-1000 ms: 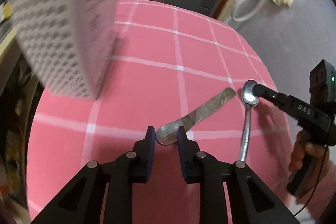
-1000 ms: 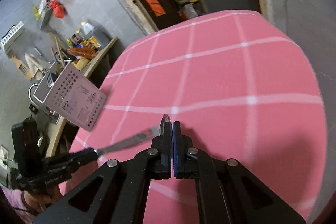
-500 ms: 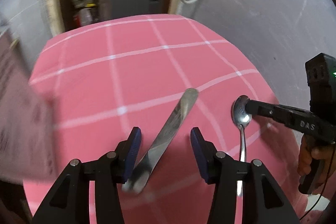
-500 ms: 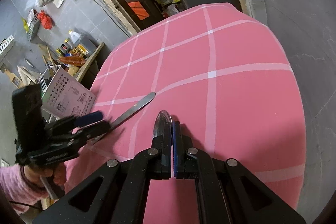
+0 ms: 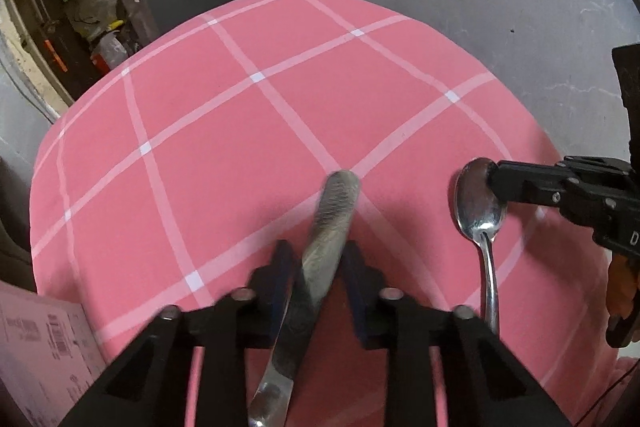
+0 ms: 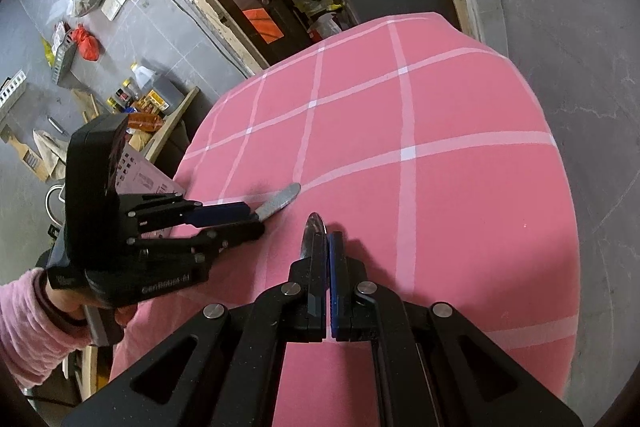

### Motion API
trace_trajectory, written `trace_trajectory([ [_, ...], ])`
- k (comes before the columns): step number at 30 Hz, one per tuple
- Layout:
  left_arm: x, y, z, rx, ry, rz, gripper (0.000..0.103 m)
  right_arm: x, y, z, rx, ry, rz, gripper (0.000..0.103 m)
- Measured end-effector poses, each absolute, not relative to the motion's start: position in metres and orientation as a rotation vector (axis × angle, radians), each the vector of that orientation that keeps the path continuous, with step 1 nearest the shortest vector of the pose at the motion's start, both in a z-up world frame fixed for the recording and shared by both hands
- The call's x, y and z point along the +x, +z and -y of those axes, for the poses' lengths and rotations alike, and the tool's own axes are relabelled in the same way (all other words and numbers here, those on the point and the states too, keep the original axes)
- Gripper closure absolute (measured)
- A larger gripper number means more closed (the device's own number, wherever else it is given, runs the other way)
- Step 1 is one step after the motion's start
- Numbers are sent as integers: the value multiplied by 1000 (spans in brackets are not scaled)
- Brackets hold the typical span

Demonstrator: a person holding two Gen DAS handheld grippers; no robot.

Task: Organize utensils
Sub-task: 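Close the left tool on the knife handle while the right tool grasps the spoon, then lift the knife with the left tool while the right tool lifts the spoon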

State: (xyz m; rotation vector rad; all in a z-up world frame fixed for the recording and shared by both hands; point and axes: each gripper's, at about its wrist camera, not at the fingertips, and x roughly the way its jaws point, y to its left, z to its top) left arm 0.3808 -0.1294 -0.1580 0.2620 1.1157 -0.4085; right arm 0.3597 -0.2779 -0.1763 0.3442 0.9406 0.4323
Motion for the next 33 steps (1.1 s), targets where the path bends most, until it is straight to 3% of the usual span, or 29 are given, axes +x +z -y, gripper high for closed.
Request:
trace_trajectory([
  [3,383,-156,127,244,-425,-1141,83,357,-178,277,352,432,-950,101],
  [8,385,-156,93,-89,-475,-1198,85,351,-178,274,352,432,-956,101],
  [13,353,-146,67,-269,-482,-1114,85,342,-174,271,356,429,-936,101],
  [33,274,-58,35,-260,-408,-735,85,303,-78,231,200,459,-666,101],
])
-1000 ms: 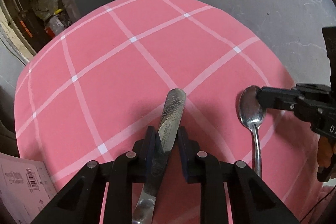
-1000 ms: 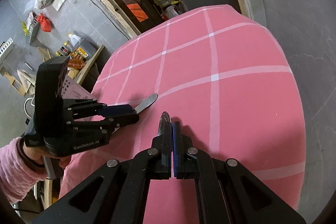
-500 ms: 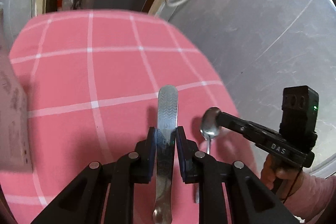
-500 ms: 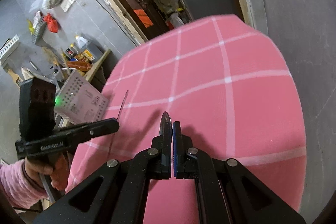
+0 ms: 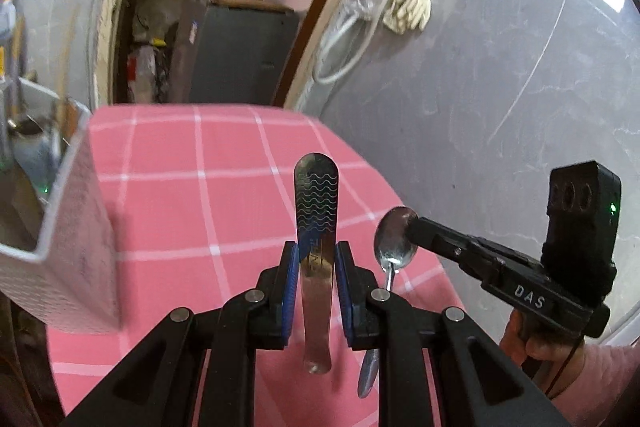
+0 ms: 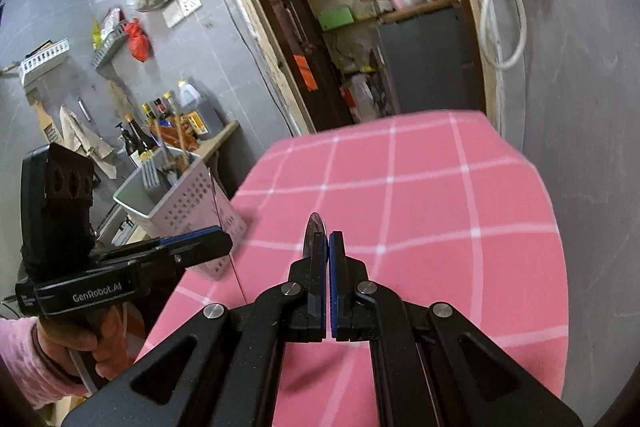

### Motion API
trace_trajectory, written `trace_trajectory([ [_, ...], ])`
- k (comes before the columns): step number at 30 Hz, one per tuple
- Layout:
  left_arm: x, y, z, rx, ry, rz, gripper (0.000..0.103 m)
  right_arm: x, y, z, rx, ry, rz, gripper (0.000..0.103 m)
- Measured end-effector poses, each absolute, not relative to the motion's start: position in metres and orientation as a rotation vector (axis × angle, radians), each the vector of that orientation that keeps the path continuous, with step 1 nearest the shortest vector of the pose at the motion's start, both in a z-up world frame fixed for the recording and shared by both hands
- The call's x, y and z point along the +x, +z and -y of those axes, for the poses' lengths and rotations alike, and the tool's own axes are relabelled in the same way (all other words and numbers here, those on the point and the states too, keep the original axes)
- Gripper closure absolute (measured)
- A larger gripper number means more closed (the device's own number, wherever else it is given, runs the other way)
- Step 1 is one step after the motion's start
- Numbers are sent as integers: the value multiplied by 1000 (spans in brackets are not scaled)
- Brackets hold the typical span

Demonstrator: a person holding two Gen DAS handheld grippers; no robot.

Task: Organize utensils
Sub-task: 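Lift the knife with the left tool while the right tool lifts the spoon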

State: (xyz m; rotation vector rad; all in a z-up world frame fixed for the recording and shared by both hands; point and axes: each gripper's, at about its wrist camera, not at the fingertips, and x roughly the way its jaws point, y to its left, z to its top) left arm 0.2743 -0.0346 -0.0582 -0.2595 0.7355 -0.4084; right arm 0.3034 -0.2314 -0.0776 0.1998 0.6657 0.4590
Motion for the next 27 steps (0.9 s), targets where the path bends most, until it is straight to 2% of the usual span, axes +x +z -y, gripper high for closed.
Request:
trace_trajectory([
  [12,263,-7,-1,-239,-316,-639,86,299,-21,196,160,501,-537,101],
  [13,262,-3,-6,-245,-310,-635,101,300,-15,193,159,504,-524,101],
  [19,260,22,-35,-255,-283,-587,102,304,6,170,128,520,-478,101],
  [27,263,-7,-23,-269,-358,-693,102,306,-13,172,125,470,-557,101],
])
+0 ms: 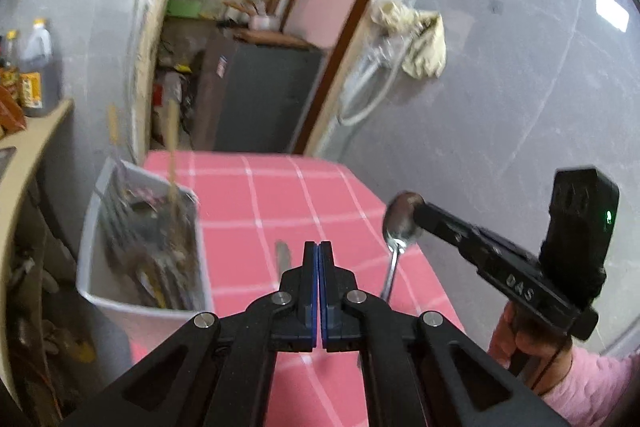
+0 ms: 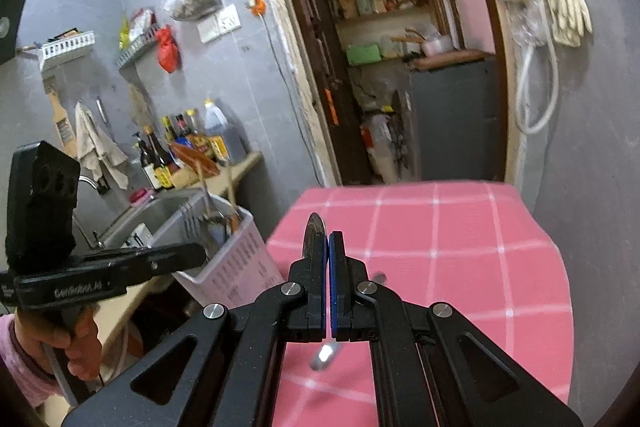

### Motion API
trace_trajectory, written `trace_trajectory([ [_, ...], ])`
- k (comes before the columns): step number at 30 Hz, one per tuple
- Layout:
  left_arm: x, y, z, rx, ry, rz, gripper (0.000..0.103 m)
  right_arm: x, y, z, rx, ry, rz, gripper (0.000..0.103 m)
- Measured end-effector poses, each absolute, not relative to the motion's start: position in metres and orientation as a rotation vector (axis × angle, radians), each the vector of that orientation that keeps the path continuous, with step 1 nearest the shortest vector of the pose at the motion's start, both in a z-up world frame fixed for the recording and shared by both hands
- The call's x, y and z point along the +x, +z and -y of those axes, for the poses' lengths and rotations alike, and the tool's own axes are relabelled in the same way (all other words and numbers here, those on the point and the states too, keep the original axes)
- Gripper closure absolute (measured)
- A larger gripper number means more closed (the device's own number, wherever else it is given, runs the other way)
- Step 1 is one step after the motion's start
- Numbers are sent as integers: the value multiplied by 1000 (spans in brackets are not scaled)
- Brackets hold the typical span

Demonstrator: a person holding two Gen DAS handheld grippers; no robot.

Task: Organize utensils
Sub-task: 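Lift the knife with the left tool while the right tool lifts the spoon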

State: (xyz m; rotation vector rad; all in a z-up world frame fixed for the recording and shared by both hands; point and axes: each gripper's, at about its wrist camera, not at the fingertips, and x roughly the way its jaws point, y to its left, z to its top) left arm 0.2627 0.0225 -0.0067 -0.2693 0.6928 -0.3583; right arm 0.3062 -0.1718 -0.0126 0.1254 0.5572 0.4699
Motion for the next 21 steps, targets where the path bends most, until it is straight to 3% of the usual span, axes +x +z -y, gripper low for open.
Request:
trace_trajectory([
  [8,296,-62,29,-230,-296,-829,98,310,-67,227,157,378,-709,101],
  [13,328,-105,48,-225,-229,-921,65,323,-103,257,197,353,-776,101],
  [21,379,-152,56,-183,-135,-1037,65,359,-148,265,241,398,-843,101],
])
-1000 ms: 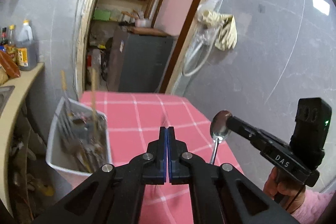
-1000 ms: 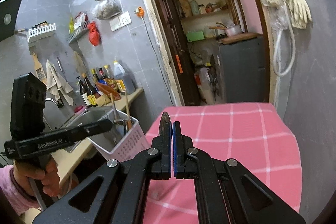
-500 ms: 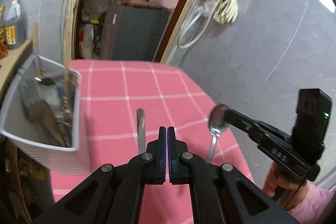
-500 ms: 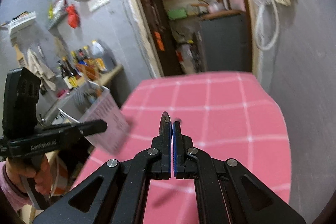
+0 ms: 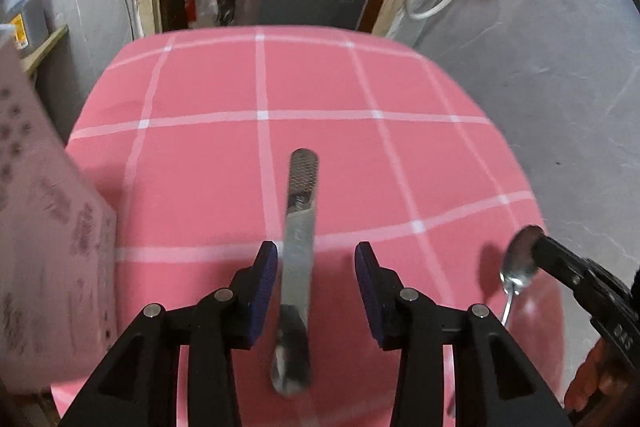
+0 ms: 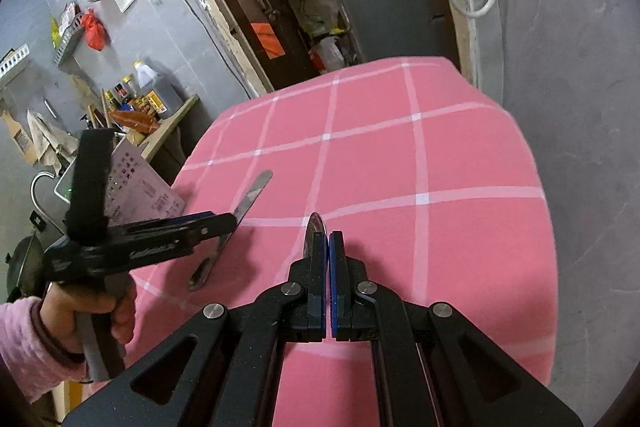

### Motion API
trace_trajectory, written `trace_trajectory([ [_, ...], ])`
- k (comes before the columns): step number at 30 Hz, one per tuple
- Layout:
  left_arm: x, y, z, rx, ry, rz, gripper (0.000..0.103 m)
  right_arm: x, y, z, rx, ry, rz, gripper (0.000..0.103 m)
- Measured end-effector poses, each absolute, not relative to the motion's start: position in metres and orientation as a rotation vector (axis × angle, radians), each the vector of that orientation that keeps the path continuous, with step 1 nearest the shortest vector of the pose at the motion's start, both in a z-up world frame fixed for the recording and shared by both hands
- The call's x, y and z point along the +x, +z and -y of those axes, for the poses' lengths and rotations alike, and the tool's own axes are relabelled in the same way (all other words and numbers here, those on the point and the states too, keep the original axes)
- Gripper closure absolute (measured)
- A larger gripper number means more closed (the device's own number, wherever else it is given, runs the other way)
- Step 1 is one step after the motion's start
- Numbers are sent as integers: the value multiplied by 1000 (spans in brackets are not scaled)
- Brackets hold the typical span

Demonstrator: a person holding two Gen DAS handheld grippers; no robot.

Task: Organize utensils
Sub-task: 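Lift the knife with the left tool while the right tool lifts the spoon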

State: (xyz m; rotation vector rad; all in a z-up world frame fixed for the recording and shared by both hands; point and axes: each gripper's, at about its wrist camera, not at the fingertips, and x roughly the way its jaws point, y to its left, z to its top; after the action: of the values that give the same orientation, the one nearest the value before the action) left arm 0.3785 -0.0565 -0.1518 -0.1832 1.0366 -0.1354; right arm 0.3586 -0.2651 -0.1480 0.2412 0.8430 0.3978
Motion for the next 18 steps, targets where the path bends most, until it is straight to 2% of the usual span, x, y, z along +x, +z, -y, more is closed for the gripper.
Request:
trace_trajectory([
  [8,403,-159,68,-63,-116,-1093,70,378,-162,260,272,443,-855,101],
  [10,405,-159,75,0,-119,-1113,84,381,-164,259,278,449,-856,101],
  [11,406,-157,76,-1,-121,-1120,86,382,-165,259,280,451,-857,101],
  [18,405,-151,58,-197,-216,-1174,86,378,-166,254,281,459,-865,101],
])
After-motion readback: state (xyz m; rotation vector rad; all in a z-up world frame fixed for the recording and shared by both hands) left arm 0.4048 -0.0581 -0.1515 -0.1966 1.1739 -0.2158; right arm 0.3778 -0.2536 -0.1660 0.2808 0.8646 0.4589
